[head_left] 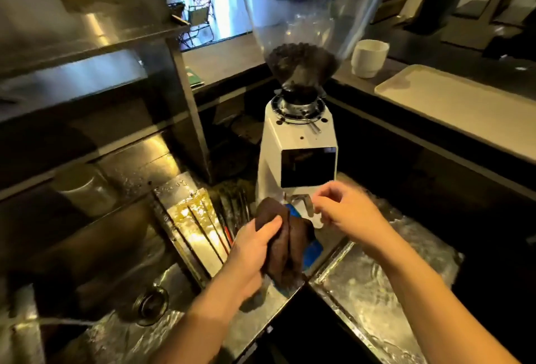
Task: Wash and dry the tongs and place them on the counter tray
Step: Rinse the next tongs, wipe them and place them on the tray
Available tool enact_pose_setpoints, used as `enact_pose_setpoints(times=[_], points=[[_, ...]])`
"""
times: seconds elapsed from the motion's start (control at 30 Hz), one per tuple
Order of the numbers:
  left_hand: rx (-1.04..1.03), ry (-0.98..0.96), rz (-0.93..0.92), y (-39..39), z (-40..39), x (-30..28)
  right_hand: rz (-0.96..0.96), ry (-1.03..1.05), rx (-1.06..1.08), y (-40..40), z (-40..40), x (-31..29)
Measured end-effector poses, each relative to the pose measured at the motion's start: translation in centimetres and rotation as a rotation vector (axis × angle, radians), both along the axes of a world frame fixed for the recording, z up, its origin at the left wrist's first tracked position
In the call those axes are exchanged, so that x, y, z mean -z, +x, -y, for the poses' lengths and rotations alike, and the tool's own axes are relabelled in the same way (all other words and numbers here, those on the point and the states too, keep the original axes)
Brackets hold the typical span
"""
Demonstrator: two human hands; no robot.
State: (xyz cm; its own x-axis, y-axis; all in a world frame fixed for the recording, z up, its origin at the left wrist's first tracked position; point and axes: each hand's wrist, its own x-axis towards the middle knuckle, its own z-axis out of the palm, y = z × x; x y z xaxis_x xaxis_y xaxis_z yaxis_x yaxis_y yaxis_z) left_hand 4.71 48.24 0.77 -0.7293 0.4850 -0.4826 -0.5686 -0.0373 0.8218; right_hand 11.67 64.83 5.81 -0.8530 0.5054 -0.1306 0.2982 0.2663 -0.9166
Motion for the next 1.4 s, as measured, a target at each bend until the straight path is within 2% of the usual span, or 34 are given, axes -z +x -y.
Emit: enact_pose_setpoints(times=[0.1, 0.23, 0.37, 0.5, 0.6, 0.83, 0.97, 1.07, 1.23, 1.33, 1.4], points=[[-0.188, -0.032, 0.035, -2.3, 4.9, 0.9, 0.03, 0.014, -0.106, -3.5, 3.4, 2.0], [-0.328, -0.088, 0.08, -4.4, 8.9, 2.7, 0.166, 0.077, -0.175, -7.6, 6.5, 6.1], [-0.352, -0.229, -0.022, -6.0, 10.5, 5.3, 0.362, 0.192, -0.251, -10.1, 8.3, 11.1], [-0.34, -0.308, -0.019, -6.9, 10.9, 7.5, 0.579, 0.349, -0.352, -12.2, 10.0, 15.0], [-0.336, -0.34, 0.012, -6.9, 11.0, 8.3, 0.639, 0.41, -0.411, -12.6, 11.3, 16.8], [-0.354, -0.346, 0.086, -7.1, 10.9, 9.9, 0.652, 0.546, -0.407, -13.1, 12.0, 17.5], [-0.397, -0.257, 0.098, -7.0, 11.5, 10.0, 0.547, 0.477, -0.237, -13.0, 10.9, 15.4], [-0.437, -0.234, 0.096, -7.1, 12.5, 9.7, 0.575, 0.55, -0.251, -12.0, 10.4, 13.5], [-0.451, -0.075, 0.126, -7.2, 15.8, 9.6, 0.461, 0.54, -0.207, -9.3, 11.7, 11.0], [-0.521, -0.023, 0.136, -7.1, 19.1, 9.4, 0.339, 0.408, -0.239, -9.1, 14.4, 9.4], [-0.578, 0.007, 0.142, -7.1, 21.4, 9.4, 0.261, 0.127, -0.25, -9.2, 16.6, 8.5]])
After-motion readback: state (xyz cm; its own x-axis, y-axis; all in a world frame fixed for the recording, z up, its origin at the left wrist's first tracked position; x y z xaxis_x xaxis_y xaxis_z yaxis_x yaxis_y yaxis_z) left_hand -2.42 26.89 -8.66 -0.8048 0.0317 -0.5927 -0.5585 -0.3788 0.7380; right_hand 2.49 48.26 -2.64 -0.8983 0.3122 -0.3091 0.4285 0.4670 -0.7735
